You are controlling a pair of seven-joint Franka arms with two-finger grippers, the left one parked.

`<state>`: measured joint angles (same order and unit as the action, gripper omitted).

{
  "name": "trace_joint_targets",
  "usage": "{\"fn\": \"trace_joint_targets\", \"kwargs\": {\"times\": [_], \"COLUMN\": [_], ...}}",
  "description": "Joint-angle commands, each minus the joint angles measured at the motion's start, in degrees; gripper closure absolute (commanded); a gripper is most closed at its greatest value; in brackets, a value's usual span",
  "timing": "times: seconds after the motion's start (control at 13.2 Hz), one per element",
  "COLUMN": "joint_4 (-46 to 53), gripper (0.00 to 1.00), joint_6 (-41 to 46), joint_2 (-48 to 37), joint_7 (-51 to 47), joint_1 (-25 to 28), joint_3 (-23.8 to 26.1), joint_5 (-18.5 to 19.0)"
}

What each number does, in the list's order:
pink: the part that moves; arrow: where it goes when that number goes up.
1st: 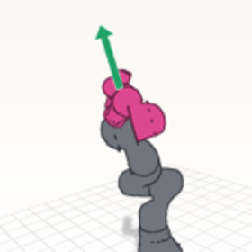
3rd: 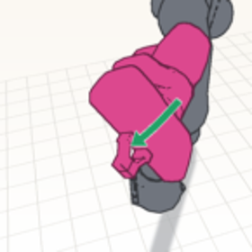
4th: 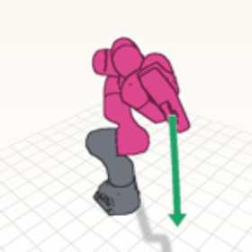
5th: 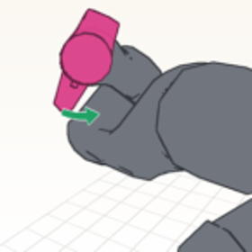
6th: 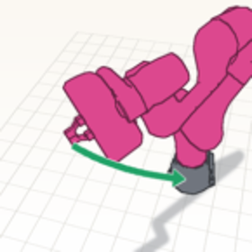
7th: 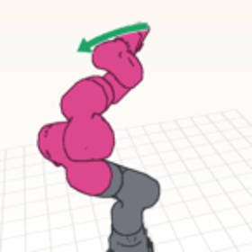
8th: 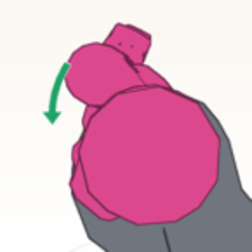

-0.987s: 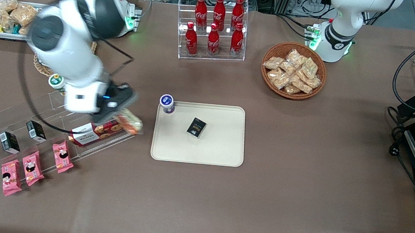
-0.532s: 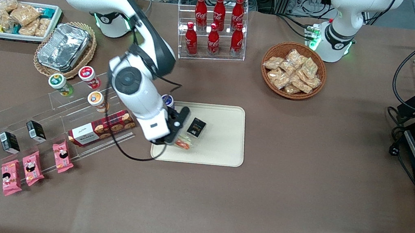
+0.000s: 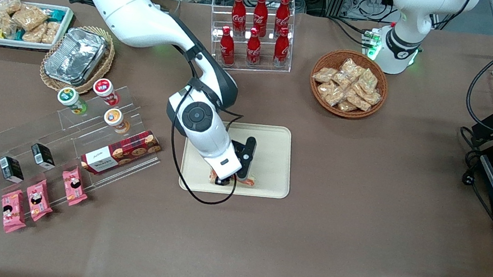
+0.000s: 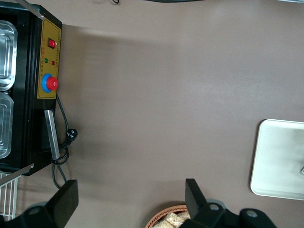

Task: Place sandwich on tray
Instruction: 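Lower the sandwich onto the tray beside the black packet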

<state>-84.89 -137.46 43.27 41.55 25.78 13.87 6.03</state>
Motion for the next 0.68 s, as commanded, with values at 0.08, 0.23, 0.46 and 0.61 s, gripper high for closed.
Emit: {"fn": "trace_joint_targets", "kwargs": {"times": [0.08,0.23,0.46,0.61], "joint_4": [2.7,2.6,2.5,2.5], "gripper": [1.0,1.0,1.0,0.41], "joint_6": [-2.9,-4.4,-6.5,-7.1], "joint_2": [3.7,4.5,4.7,5.2], "joint_7": [-0.7,-0.6,-0.6,-0.6], "joint_1": [1.6,1.6,1.6,1.6], "joint_3": [-1.8,-2.2,-3.3,-3.3], "joint_5": [1.6,1.7,1.8,1.8]}}
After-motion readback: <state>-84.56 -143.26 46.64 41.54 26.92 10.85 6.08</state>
